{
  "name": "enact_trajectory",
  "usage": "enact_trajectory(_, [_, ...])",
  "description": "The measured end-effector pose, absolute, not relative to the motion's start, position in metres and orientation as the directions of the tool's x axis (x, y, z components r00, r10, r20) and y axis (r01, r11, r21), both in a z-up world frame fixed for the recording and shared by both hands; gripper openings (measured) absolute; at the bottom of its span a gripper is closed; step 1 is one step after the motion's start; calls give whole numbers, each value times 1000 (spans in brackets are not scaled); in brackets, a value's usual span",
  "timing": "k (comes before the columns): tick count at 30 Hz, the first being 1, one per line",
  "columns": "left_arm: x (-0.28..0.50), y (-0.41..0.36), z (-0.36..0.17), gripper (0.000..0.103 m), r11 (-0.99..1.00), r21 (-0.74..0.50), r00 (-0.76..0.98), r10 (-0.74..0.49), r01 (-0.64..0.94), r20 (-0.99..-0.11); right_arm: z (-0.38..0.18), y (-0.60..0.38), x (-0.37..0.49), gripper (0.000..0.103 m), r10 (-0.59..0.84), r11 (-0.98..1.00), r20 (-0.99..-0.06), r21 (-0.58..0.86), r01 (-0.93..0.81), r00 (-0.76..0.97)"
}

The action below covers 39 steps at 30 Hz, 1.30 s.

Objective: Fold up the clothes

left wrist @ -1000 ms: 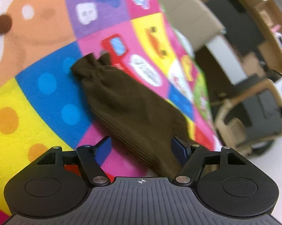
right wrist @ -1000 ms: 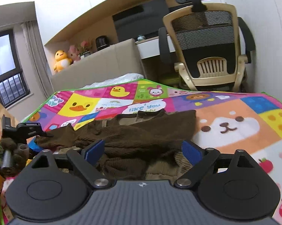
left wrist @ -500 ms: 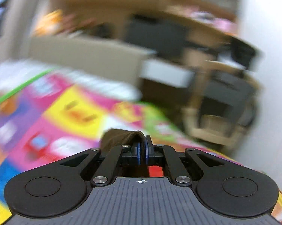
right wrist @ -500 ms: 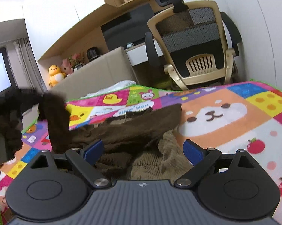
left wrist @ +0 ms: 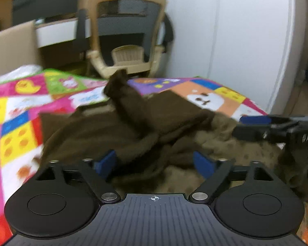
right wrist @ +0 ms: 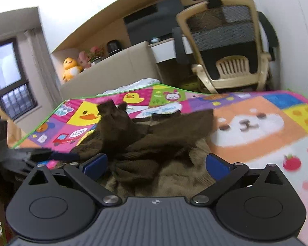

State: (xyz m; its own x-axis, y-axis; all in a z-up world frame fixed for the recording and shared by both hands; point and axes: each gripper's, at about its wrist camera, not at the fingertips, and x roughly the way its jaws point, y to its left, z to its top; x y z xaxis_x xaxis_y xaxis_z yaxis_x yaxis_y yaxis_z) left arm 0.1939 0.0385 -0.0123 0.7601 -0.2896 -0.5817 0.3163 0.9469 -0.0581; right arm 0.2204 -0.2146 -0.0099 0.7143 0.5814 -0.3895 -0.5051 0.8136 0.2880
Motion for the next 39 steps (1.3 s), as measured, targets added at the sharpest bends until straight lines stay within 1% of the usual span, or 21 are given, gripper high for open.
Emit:
enact_trajectory(3, [185,56,-24,94,974,-70,760,-211,213,-614,13,-186,225,102,557,824,-401,153,-546,727])
enact_trajectory(5, [181,63,-32,95,985,-69,755,-167,160,-634,26,-159,233,102,561,813,-406,105,-573,722])
enact_trajectory(7, [177,71,-40,95,991,-76,748,-133,111,-650,33,-129,243,96,562,802,-413,62,-594,717])
enact_trajectory(8, [173,73,-43,96,992,-74,756,-124,100,-643,36,-112,248,94,559,798,-420,36,-602,715])
enact_trajectory(9, [170,73,-44,96,992,-67,765,-123,104,-632,34,-92,253,94,554,788,-435,-4,-616,710])
enact_trajectory(12, [169,69,-44,98,993,-36,763,-111,114,-637,18,-34,266,94,514,741,-502,-148,-655,696])
enact_trajectory(15, [170,68,-46,99,993,-29,762,-109,118,-639,-1,-6,281,92,413,721,-535,-302,-623,737])
enact_trajectory(16, [172,67,-48,99,992,-34,763,-112,117,-637,-3,-8,286,92,363,730,-508,-365,-577,781])
enact_trajectory(18, [173,67,-49,99,992,-48,765,-121,117,-633,1,-27,298,92,256,785,-447,-422,-455,857])
enact_trajectory(19, [173,67,-50,99,992,-54,766,-124,117,-631,5,-43,305,92,191,825,-425,-418,-379,885])
enact_trajectory(21, [172,68,-49,99,991,-62,767,-129,116,-628,14,-81,310,92,104,889,-417,-369,-272,903])
enact_trajectory(22, [172,68,-49,99,991,-64,767,-131,117,-628,17,-100,308,92,93,911,-427,-329,-250,900])
enact_trajectory(23, [172,68,-49,100,991,-67,767,-134,119,-628,19,-119,301,94,116,930,-453,-262,-256,884])
enact_trajectory(24, [172,68,-49,100,990,-70,766,-137,120,-627,20,-134,293,97,166,943,-485,-178,-283,859])
enact_trajectory(27, [173,69,-50,102,989,-83,765,-148,123,-627,13,-165,265,101,396,910,-574,142,-389,717])
enact_trajectory(29, [173,69,-50,102,989,-82,764,-148,124,-628,-2,-174,250,102,520,853,-599,323,-410,610])
enact_trajectory(30, [174,68,-50,102,989,-79,764,-146,124,-629,-10,-174,247,102,542,839,-608,362,-406,580])
enact_trajectory(32, [174,67,-50,102,990,-72,763,-141,124,-631,-21,-172,243,103,559,828,-625,397,-396,545])
enact_trajectory(35, [174,66,-50,102,990,-63,761,-135,123,-634,-34,-167,240,103,552,833,-646,394,-389,528])
enact_trajectory(39, [174,64,-50,102,991,-51,760,-126,122,-638,-39,-159,239,103,518,854,-653,364,-371,552])
